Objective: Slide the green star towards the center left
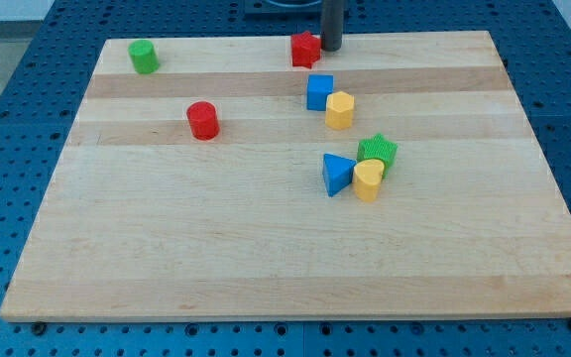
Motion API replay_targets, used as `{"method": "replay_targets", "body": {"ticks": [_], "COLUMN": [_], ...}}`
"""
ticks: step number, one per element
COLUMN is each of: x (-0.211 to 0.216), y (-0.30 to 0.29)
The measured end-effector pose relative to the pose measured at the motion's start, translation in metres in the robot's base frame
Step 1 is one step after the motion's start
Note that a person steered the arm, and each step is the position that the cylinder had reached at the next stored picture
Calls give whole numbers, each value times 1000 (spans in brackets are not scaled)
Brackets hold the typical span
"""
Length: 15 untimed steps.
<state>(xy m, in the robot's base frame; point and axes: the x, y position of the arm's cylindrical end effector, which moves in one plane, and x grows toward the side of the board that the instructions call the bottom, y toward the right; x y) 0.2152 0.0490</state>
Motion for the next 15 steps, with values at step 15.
{"method": "replay_targets", "body": {"ticks": [15], "x": [158], "y": [85]}}
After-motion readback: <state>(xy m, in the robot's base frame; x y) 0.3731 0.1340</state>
